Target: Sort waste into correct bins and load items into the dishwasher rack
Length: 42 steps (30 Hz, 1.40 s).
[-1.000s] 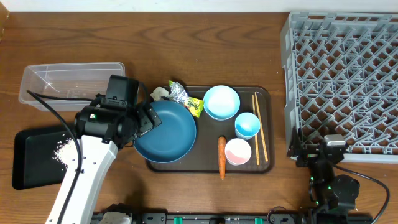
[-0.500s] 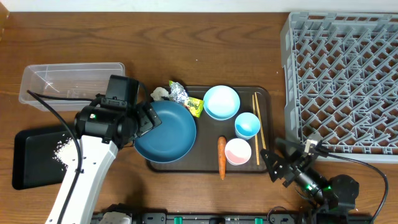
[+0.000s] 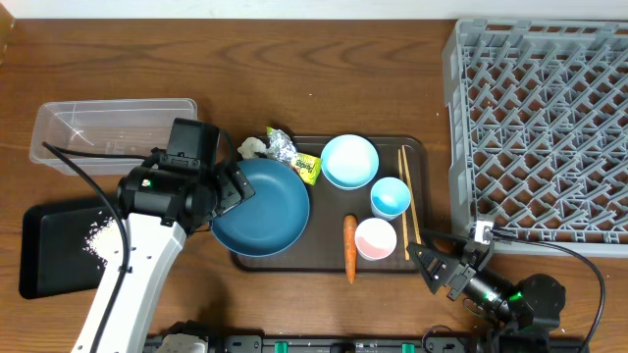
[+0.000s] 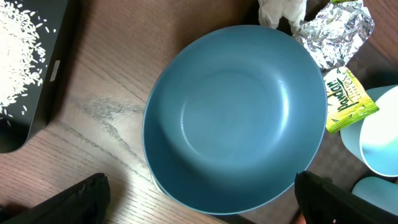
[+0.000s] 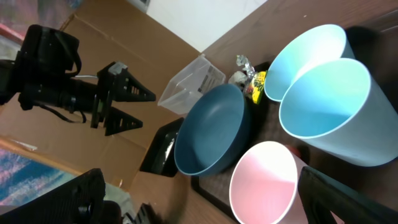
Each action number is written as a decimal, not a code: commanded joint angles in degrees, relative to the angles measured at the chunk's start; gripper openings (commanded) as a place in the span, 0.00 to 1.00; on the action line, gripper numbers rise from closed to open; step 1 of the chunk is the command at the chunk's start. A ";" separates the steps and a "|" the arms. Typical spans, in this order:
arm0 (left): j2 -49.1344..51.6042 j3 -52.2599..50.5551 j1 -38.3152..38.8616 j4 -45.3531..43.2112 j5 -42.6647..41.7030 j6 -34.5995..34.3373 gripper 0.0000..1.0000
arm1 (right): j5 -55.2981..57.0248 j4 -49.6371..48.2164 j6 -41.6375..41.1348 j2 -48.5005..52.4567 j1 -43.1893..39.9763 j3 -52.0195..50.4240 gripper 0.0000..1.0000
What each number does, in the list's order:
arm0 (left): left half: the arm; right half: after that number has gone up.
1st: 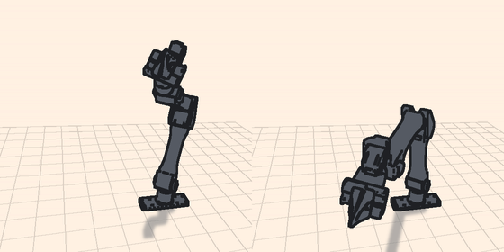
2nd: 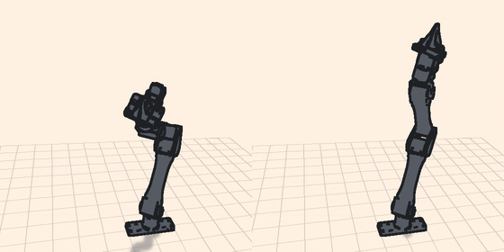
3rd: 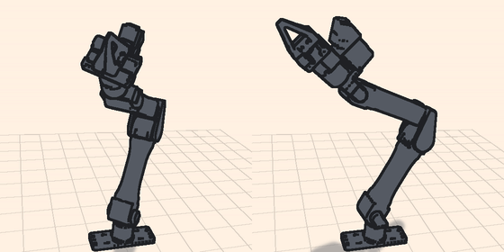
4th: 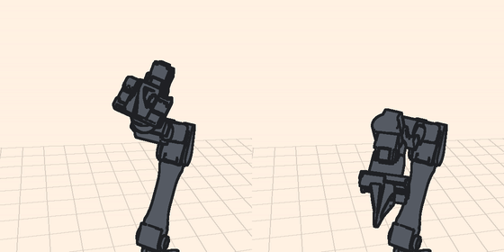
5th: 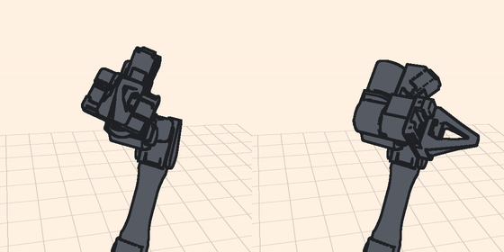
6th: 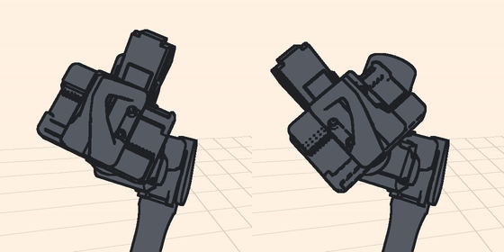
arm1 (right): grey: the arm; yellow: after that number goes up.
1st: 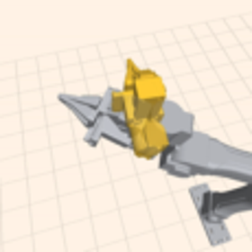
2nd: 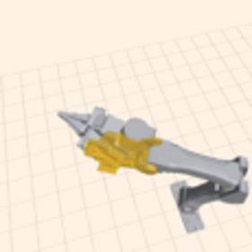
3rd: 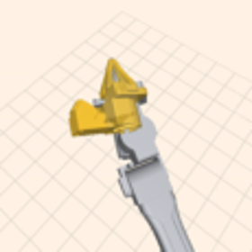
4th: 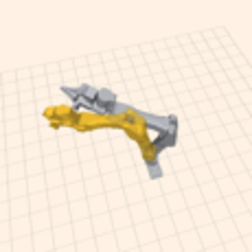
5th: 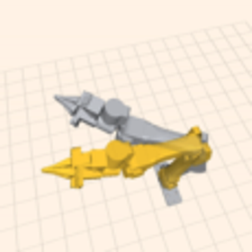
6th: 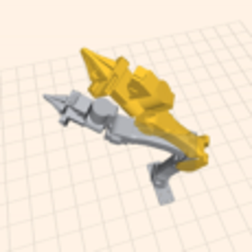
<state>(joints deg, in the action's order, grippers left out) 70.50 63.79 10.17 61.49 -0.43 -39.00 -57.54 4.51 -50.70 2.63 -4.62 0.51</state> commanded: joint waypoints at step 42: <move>-0.04 0.94 -0.20 -0.02 0.92 -0.31 0.98 | 44.00 59.78 26.82 44.39 30.36 56.50 0.96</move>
<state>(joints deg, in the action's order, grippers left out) 70.50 63.81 10.17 61.32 -0.43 -38.98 -20.58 64.42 -19.90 44.88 21.93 55.81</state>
